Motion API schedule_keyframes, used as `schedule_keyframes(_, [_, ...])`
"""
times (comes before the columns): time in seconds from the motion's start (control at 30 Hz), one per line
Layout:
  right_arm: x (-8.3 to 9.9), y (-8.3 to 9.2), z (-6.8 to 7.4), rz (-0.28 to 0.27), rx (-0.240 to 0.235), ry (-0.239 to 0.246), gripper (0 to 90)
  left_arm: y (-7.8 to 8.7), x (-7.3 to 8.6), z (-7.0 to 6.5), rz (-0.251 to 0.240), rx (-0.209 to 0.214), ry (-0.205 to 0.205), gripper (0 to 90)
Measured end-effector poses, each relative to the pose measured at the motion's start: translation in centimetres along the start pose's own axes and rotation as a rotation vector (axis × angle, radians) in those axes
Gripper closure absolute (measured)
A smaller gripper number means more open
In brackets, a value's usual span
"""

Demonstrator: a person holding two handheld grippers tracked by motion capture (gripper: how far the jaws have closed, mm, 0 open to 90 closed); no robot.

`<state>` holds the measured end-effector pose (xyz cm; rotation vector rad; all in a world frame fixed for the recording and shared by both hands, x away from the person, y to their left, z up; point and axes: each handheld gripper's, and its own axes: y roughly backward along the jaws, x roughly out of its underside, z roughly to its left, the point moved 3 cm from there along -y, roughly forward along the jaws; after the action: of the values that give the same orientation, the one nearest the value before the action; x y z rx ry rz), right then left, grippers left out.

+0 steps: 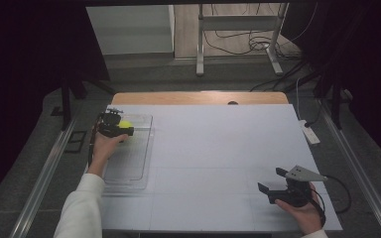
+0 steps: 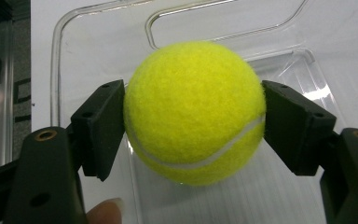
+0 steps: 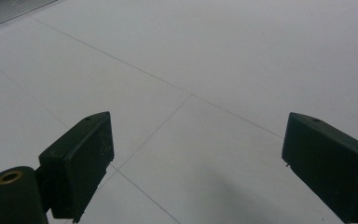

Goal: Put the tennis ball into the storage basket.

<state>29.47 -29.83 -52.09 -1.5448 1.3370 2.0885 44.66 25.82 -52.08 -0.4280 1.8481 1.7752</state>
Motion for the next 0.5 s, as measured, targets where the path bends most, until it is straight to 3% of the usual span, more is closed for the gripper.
schedule_keyframes(0.27, [0.01, 0.03, -0.03, 0.0, 0.001, -0.002, 9.2, -0.45, 0.16, -0.31, 0.032, -0.019, -0.036, 26.8])
schedule_keyframes(0.5, [0.04, -0.02, -0.04, 0.002, 0.0, -0.003, 9.2, -0.67, 0.22, -0.42, 0.033, -0.022, -0.033, 26.4])
